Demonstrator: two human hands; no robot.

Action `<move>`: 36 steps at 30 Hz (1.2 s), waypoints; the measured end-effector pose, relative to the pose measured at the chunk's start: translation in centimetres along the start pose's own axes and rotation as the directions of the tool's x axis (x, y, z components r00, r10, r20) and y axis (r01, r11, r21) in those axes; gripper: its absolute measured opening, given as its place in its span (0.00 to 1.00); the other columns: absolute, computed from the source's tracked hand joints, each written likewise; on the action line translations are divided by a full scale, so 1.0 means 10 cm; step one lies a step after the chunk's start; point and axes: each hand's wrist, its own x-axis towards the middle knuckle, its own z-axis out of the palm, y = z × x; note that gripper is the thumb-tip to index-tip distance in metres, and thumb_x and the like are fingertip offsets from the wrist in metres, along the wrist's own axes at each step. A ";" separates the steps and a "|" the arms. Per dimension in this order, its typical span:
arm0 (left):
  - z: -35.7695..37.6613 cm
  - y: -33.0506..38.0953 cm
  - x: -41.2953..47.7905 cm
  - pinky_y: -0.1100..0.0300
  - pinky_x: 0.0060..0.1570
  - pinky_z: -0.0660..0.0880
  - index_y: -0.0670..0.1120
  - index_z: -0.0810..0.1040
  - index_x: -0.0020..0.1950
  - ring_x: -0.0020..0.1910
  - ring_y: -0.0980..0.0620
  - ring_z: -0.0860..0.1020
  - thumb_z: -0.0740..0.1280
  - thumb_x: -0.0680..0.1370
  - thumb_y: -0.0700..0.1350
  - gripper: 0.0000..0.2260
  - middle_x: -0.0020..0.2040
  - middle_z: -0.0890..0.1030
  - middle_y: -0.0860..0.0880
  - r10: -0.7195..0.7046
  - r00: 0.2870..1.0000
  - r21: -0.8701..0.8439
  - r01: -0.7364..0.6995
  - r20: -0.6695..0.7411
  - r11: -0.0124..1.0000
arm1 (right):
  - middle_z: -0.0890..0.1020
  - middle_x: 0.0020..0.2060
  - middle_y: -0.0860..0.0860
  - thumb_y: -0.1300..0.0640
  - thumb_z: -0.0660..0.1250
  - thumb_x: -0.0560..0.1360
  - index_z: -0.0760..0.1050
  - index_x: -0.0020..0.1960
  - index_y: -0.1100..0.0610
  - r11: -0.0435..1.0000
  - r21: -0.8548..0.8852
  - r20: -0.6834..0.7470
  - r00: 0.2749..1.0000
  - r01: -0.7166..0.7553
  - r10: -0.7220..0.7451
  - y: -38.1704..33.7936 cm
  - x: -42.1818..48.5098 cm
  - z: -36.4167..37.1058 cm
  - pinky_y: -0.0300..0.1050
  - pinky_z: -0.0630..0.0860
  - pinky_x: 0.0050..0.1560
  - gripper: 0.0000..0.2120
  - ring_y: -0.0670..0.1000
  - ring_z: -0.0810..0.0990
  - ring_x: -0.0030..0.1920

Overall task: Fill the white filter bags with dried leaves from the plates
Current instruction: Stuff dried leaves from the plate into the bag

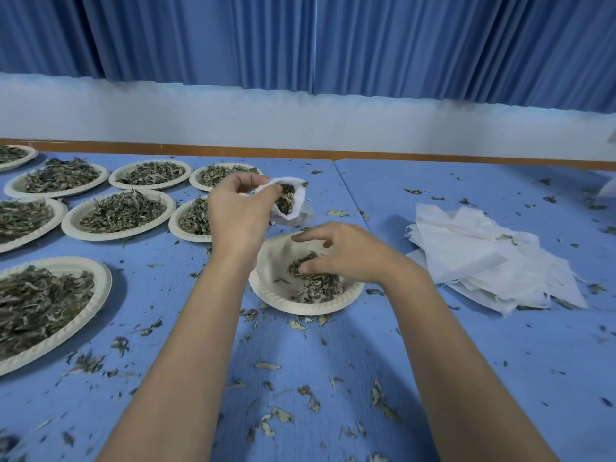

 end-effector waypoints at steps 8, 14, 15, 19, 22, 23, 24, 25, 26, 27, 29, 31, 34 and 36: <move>0.03 -0.02 -0.04 0.47 0.49 0.78 0.50 0.74 0.36 0.39 0.50 0.76 0.72 0.72 0.40 0.09 0.41 0.79 0.50 -0.012 0.998 0.104 0.005 0.060 0.995 | 0.68 0.65 0.49 0.47 0.75 0.66 0.67 0.69 0.44 0.942 -0.319 0.175 0.970 -0.108 0.171 -0.05 -0.04 0.06 0.43 0.67 0.56 0.34 0.51 0.68 0.66; 0.04 -0.06 -0.05 0.52 0.43 0.77 0.50 0.74 0.35 0.34 0.52 0.74 0.71 0.72 0.39 0.10 0.40 0.79 0.51 -0.021 0.998 0.111 0.014 0.058 0.994 | 0.77 0.56 0.53 0.56 0.74 0.69 0.77 0.60 0.51 0.979 -0.152 -0.043 0.990 -0.138 0.133 0.02 0.06 0.19 0.37 0.67 0.43 0.20 0.49 0.75 0.48; 0.04 -0.06 -0.05 0.52 0.43 0.77 0.50 0.74 0.35 0.34 0.52 0.74 0.71 0.72 0.39 0.10 0.40 0.79 0.50 -0.022 0.998 0.116 0.016 0.055 0.993 | 0.78 0.56 0.53 0.57 0.74 0.69 0.76 0.61 0.51 0.983 -0.123 -0.071 0.989 -0.135 0.127 0.02 0.06 0.21 0.37 0.67 0.44 0.21 0.49 0.76 0.51; 0.02 -0.08 -0.03 0.55 0.38 0.76 0.50 0.74 0.35 0.32 0.52 0.73 0.71 0.72 0.40 0.09 0.36 0.77 0.51 -0.043 0.998 0.102 0.039 0.037 0.994 | 0.76 0.61 0.50 0.54 0.74 0.69 0.74 0.64 0.48 0.990 0.060 -0.132 0.982 -0.130 0.137 -0.02 0.04 0.14 0.33 0.71 0.38 0.24 0.49 0.78 0.50; 0.01 -0.08 -0.02 0.59 0.34 0.73 0.51 0.74 0.36 0.30 0.53 0.72 0.71 0.71 0.40 0.09 0.36 0.76 0.50 -0.058 0.998 0.073 0.057 0.009 0.996 | 0.75 0.62 0.49 0.51 0.74 0.68 0.73 0.64 0.47 0.984 0.046 -0.089 0.980 -0.174 0.178 -0.04 -0.02 -0.01 0.32 0.67 0.32 0.25 0.47 0.75 0.46; 0.00 -0.08 -0.01 0.59 0.34 0.73 0.50 0.75 0.36 0.29 0.53 0.72 0.71 0.71 0.40 0.08 0.37 0.76 0.49 -0.063 0.998 0.062 0.063 -0.001 0.996 | 0.74 0.63 0.49 0.50 0.75 0.67 0.72 0.65 0.46 0.978 -0.038 -0.022 0.979 -0.203 0.202 -0.06 -0.04 -0.04 0.34 0.67 0.34 0.27 0.47 0.74 0.47; 0.00 -0.08 -0.01 0.58 0.34 0.73 0.50 0.75 0.36 0.29 0.52 0.71 0.71 0.71 0.40 0.08 0.37 0.76 0.48 -0.067 0.998 0.050 0.068 -0.009 0.996 | 0.73 0.64 0.49 0.49 0.75 0.67 0.69 0.67 0.46 0.964 -0.143 0.052 0.971 -0.224 0.234 -0.09 -0.07 -0.04 0.36 0.69 0.36 0.31 0.47 0.73 0.50; 0.00 -0.08 -0.01 0.57 0.35 0.73 0.50 0.75 0.37 0.29 0.52 0.71 0.71 0.71 0.39 0.08 0.37 0.76 0.48 -0.070 0.997 0.039 0.071 -0.013 0.997 | 0.72 0.65 0.49 0.49 0.75 0.66 0.67 0.69 0.47 0.945 -0.231 0.110 0.959 -0.232 0.262 -0.10 -0.09 -0.02 0.39 0.72 0.40 0.34 0.48 0.74 0.53; 0.00 -0.08 -0.01 0.56 0.37 0.74 0.50 0.75 0.37 0.30 0.51 0.71 0.71 0.71 0.39 0.08 0.38 0.77 0.47 -0.073 0.997 0.032 0.073 -0.014 0.997 | 0.72 0.66 0.49 0.50 0.76 0.66 0.65 0.70 0.48 0.934 -0.275 0.142 0.951 -0.229 0.274 -0.11 -0.09 0.02 0.41 0.74 0.45 0.36 0.50 0.75 0.56; 0.00 -0.08 -0.01 0.55 0.38 0.74 0.49 0.75 0.37 0.31 0.50 0.72 0.71 0.71 0.39 0.08 0.38 0.77 0.46 -0.075 0.997 0.029 0.075 -0.012 0.997 | 0.72 0.66 0.50 0.52 0.76 0.66 0.63 0.72 0.50 0.937 -0.263 0.153 0.949 -0.229 0.275 -0.12 -0.08 0.05 0.42 0.75 0.49 0.38 0.52 0.76 0.57; 0.00 -0.09 -0.02 0.53 0.40 0.75 0.49 0.75 0.37 0.34 0.48 0.72 0.71 0.71 0.39 0.08 0.39 0.76 0.45 -0.076 0.997 0.027 0.077 -0.011 0.997 | 0.73 0.65 0.52 0.59 0.75 0.68 0.61 0.73 0.51 0.959 -0.146 0.145 0.954 -0.242 0.262 -0.12 -0.04 0.10 0.42 0.76 0.48 0.38 0.52 0.81 0.50; 0.00 -0.08 -0.01 0.53 0.41 0.74 0.49 0.75 0.37 0.35 0.48 0.72 0.71 0.71 0.38 0.08 0.39 0.76 0.44 -0.076 0.997 0.023 0.076 -0.013 0.997 | 0.72 0.65 0.53 0.61 0.73 0.69 0.62 0.72 0.52 0.967 -0.115 0.091 0.967 -0.227 0.237 -0.13 0.00 0.14 0.42 0.75 0.46 0.36 0.52 0.80 0.50; 0.00 -0.09 -0.02 0.54 0.39 0.73 0.49 0.74 0.37 0.34 0.48 0.72 0.71 0.71 0.38 0.08 0.39 0.76 0.44 -0.078 0.997 0.022 0.078 -0.010 0.997 | 0.72 0.64 0.55 0.59 0.74 0.69 0.64 0.71 0.56 0.975 -0.039 -0.056 0.975 -0.217 0.215 -0.13 0.02 0.20 0.41 0.74 0.47 0.34 0.53 0.77 0.55; 0.00 -0.09 -0.01 0.54 0.39 0.73 0.49 0.74 0.37 0.35 0.48 0.72 0.71 0.71 0.39 0.08 0.40 0.76 0.44 -0.082 0.997 0.023 0.082 -0.012 0.996 | 0.73 0.61 0.54 0.57 0.74 0.70 0.64 0.71 0.55 0.971 0.085 -0.096 0.968 -0.223 0.230 -0.13 0.02 0.18 0.41 0.76 0.46 0.33 0.52 0.79 0.51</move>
